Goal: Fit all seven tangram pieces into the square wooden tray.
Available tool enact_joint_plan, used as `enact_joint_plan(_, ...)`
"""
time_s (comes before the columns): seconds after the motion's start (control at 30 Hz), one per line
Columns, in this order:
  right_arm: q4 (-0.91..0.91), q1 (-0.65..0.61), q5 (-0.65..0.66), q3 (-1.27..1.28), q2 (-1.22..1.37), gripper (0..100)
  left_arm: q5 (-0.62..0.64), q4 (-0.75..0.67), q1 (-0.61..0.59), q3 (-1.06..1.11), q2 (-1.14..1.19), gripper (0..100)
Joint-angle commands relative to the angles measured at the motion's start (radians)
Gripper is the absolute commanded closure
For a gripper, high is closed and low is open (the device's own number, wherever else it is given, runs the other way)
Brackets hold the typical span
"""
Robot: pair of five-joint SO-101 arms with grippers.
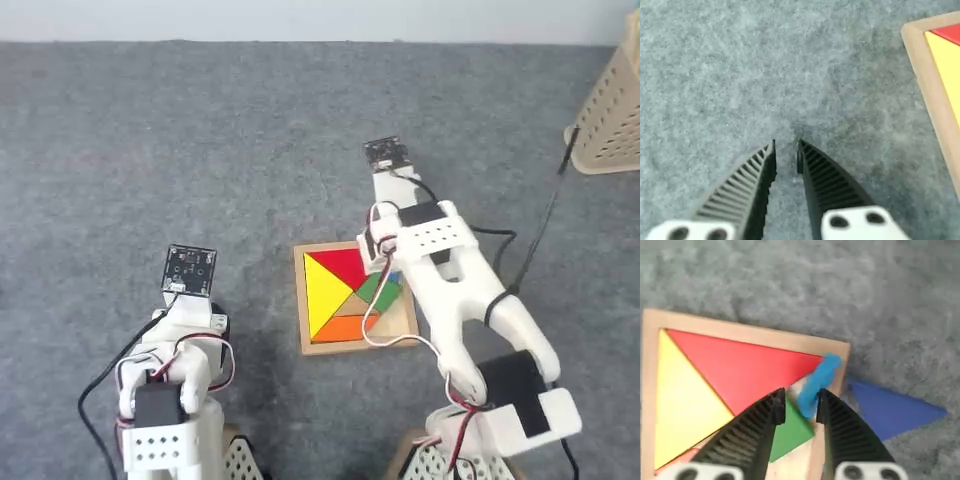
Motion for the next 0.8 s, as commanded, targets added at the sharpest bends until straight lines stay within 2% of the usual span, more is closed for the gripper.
enact_joint_plan(0.0, -0.024, -0.021, 0.052, 0.005, -0.061, 90.4, 0.008, 0.0, 0.002, -0.01, -0.021, 93)
enact_joint_plan(0.27, -0.027, -0.03, 0.061, 0.011, -0.061, 90.4, 0.008, 0.0, 0.002, -0.01, -0.021, 93)
enact_joint_plan(0.53, -0.185, -0.01, 0.064, 0.097, -0.061, 90.4, 0.008, 0.0, 0.002, -0.01, -0.021, 93)
enact_joint_plan(0.77, -0.197, -0.001, 0.064, 0.103, -0.061, 90.5, 0.008, 0.0, 0.002, -0.01, -0.021, 93)
